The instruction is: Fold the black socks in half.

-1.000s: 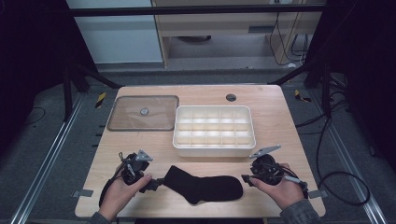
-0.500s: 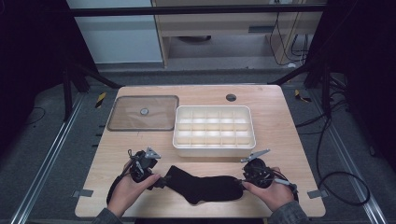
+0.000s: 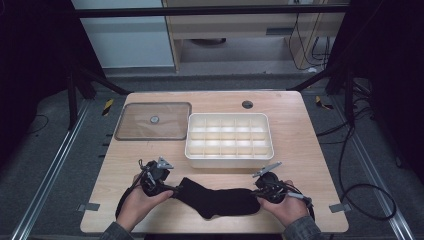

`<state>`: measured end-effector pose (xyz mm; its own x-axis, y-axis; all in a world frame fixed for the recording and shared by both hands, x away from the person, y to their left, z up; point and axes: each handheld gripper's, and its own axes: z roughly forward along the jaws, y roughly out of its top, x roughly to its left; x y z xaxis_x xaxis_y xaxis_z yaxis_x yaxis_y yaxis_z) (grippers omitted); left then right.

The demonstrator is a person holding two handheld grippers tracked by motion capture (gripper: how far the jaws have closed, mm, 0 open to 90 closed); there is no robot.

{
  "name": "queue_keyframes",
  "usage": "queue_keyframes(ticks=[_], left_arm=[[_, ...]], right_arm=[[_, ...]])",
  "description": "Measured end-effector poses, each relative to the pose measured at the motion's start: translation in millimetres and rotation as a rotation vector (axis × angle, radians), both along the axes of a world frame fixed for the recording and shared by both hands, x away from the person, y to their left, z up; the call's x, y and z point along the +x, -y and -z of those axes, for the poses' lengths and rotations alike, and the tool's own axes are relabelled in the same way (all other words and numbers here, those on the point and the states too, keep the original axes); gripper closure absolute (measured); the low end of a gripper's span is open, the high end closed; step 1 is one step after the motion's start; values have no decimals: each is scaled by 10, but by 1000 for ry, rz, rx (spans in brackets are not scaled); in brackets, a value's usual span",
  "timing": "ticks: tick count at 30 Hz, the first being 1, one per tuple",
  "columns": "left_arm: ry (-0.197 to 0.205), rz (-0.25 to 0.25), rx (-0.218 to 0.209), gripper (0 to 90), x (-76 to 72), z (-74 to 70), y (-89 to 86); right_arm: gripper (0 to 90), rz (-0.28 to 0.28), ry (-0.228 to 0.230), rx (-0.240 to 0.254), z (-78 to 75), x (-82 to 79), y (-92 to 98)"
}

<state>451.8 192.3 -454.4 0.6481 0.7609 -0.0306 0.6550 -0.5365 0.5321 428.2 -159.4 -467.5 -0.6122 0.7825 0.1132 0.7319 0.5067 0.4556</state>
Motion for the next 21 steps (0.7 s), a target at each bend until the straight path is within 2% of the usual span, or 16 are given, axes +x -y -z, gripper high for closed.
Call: queue_keyframes(ticks=[2, 5, 6, 9, 10, 17, 21], left_arm=[[-5, 7, 2, 310, 2, 15, 15], [-11, 11, 4, 373, 9, 42, 39], [-28, 24, 10, 394, 20, 65, 67], [-37, 31, 27, 446, 28, 92, 95], [-54, 41, 37, 469, 34, 113, 112], [-81, 59, 37, 545, 43, 130, 147], [-95, 72, 46, 630, 27, 154, 187]], right_arm=[[872, -16, 9, -5, -9, -13, -2], [873, -24, 10, 11, -30, -43, 9], [874, -28, 12, 13, -33, -47, 18], [873, -25, 9, 20, -30, -57, 29], [872, -27, 3, 19, -27, -65, 32], [873, -42, 1, 24, -35, -80, 4], [874, -53, 6, 28, -49, -85, -10]])
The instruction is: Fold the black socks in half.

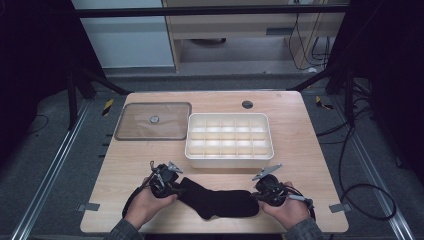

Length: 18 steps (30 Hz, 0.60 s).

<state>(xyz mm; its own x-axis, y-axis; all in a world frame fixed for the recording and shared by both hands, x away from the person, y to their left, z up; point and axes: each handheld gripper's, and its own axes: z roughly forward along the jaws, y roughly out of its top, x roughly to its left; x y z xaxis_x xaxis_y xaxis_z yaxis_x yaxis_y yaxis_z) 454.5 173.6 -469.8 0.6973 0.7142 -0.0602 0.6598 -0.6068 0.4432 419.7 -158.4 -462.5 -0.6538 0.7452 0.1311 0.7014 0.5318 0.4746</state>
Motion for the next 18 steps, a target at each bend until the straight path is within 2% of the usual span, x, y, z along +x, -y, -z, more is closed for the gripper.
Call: queue_keyframes(ticks=[2, 6, 7, 10, 13, 18], left_arm=[[2, 8, 11, 642, -7, -3, 13], [-20, 3, -9, 691, 14, 8, -6], [-24, 0, -30, 722, 13, 10, -12], [-21, 10, -28, 772, 2, -7, -14], [-12, 28, -28, 782, -15, -42, -19], [-10, 24, -37, 782, -5, -58, -49]], right_arm=[[875, -2, 2, 2, -6, -3, -2], [879, -7, 2, 4, -13, -6, -4], [882, -11, 6, 5, -12, -6, 0], [883, -11, 8, 4, -15, -13, -2], [884, -11, 10, 8, -29, -10, -10], [884, -12, 15, 20, -47, 14, -17]])
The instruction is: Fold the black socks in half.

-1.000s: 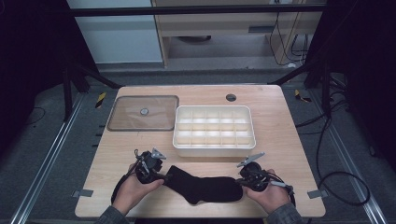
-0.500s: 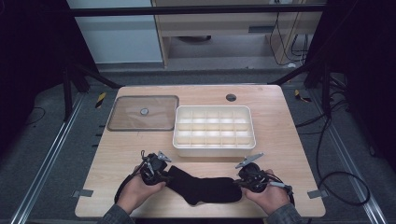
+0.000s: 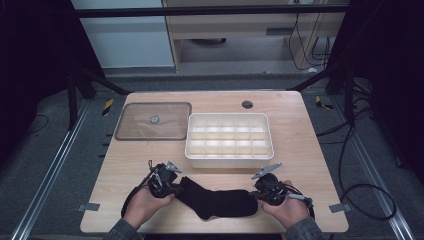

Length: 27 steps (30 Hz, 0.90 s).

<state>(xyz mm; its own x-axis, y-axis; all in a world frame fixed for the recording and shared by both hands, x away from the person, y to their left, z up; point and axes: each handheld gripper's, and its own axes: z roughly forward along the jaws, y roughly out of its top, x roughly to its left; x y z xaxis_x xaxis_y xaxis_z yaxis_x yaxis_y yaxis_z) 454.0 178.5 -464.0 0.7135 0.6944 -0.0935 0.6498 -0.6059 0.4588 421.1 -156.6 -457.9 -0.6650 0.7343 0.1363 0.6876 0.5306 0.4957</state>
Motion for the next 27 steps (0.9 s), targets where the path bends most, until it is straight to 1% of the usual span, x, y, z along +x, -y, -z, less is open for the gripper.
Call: queue_keyframes(ticks=[1, 2, 3, 8, 9, 10, 11, 14, 16, 19, 22, 24, 27], left_arm=[[-2, -3, -9, 782, 5, -7, -21], [-2, -3, -9, 782, 5, -7, -21], [2, -8, -21, 782, -1, -24, -34], [18, -2, -28, 783, 0, -80, -54], [20, -6, -35, 783, 5, -106, -59], [20, -6, -35, 783, 5, -106, -59], [30, -4, -37, 783, 15, -128, -73], [33, -3, -35, 783, 28, -152, -92], [36, -5, -33, 784, 41, -176, -115], [40, -3, -45, 784, 43, -220, -137], [41, -7, -50, 784, 32, -225, -135], [47, -1, -48, 784, 27, -235, -140], [49, 1, -58, 784, 30, -248, -138]], right_arm=[[885, 2, -1, 0, -3, 9, -4], [885, 2, -1, 0, -3, 9, -4], [885, 2, -2, 0, -5, 14, -6], [885, 4, 6, 7, -15, 12, -5], [885, 8, 2, 9, -8, 14, -4], [885, 8, 1, 12, -1, 17, -5], [885, 9, -1, 12, 9, 21, -8], [885, 5, -1, 8, 32, 41, -11], [886, 13, 0, 2, 36, 55, -9], [886, 10, 7, 1, 36, 69, -2], [886, 13, 8, 5, 27, 66, -11], [886, 12, 8, 9, 19, 57, -27], [886, 5, 12, 14, 7, 66, -56]])
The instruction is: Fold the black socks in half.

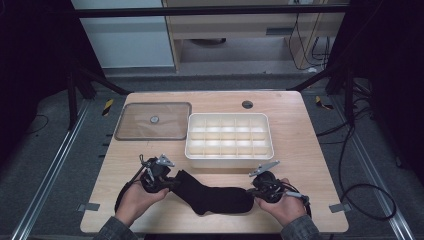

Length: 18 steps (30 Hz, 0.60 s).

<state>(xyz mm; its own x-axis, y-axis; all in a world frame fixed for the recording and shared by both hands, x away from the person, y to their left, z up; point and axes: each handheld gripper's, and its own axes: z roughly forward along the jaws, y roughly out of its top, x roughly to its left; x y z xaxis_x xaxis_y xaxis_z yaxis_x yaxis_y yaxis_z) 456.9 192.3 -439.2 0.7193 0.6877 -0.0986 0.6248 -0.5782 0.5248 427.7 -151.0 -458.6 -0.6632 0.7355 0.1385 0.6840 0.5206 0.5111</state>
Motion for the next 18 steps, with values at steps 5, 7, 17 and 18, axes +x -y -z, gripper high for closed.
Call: queue_keyframes(ticks=[5, 7, 17, 18], left_arm=[[2, -7, -4, 784, 6, -8, -10], [7, -8, 1, 784, 9, -12, -27], [12, -20, -9, 783, 10, -53, -66], [14, -16, -9, 784, 17, -64, -83]], right_arm=[[834, -1, -1, 12, 5, 24, -28], [701, 6, 2, 17, 3, 16, -25], [587, 13, -18, 11, 70, -42, -61], [671, -5, -20, 8, 80, -43, -91]])
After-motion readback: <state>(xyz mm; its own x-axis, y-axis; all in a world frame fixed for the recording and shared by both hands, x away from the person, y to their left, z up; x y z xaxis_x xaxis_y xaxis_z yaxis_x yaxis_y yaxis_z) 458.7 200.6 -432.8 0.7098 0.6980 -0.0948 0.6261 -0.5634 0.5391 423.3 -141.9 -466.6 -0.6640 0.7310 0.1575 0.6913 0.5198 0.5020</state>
